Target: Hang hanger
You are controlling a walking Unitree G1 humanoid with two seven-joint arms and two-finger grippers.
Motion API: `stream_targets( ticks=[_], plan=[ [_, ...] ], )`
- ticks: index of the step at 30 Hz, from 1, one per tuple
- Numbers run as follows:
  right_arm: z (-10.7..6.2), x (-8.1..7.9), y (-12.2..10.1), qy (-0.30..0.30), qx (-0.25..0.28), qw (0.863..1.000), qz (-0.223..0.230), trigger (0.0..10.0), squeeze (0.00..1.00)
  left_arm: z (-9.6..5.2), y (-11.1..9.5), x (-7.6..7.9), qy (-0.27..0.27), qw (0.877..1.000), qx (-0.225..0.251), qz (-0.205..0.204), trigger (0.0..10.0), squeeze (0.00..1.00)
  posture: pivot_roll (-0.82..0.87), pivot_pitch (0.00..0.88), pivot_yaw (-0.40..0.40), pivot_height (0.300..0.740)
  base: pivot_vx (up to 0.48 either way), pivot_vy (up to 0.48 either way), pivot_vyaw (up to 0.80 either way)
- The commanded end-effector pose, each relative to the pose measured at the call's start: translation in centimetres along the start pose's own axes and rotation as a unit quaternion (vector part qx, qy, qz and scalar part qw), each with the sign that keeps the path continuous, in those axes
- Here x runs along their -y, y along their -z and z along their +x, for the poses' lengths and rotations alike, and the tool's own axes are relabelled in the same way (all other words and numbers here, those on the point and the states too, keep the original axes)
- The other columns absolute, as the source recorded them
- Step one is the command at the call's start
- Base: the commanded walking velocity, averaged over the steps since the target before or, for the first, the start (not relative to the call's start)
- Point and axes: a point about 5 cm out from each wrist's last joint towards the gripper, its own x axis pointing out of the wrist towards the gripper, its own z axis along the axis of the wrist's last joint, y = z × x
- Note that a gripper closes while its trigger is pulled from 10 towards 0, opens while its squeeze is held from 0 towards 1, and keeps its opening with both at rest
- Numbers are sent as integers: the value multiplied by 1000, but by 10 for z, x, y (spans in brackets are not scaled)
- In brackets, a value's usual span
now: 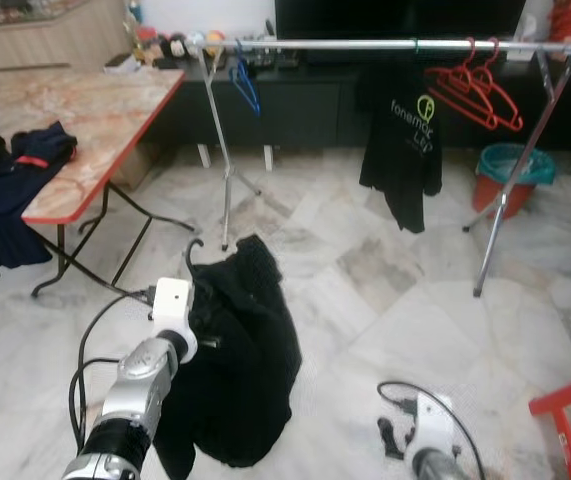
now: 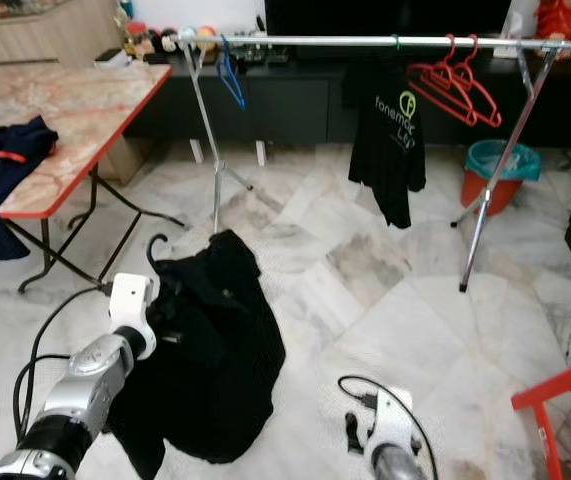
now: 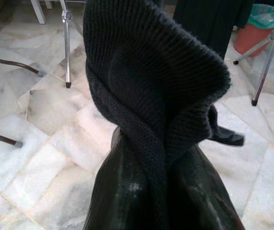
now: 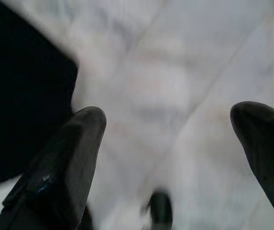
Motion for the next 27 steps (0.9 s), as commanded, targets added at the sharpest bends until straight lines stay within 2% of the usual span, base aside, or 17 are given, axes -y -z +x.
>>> stream_targets(
  ticks=[1, 17, 24, 27],
  plan=[
    [1, -6, -5, -8, 13, 1000, -1, 10000, 0, -3, -1, -10, -18, 1000, 10, 6, 10000, 0, -64, 0, 67, 740, 480, 0, 0],
    [1, 2, 7, -3, -7, 1000, -6, 10000, 0, -6, 1, -22, -43, 999, 15, 7, 10000, 0, -52, 0, 54, 740, 480, 0, 0],
    [1, -2, 9, -4, -16, 1000, 1, 10000, 0, -5, 0, -22, -46, 999, 18, 7, 10000, 0, -49, 0, 53, 740, 480, 0, 0],
    [1, -7, 9, -8, -21, 1000, -1, 10000, 0, -5, -1, -23, -46, 999, 20, 8, 10000, 0, -50, 0, 54, 740, 480, 0, -702]
  ],
)
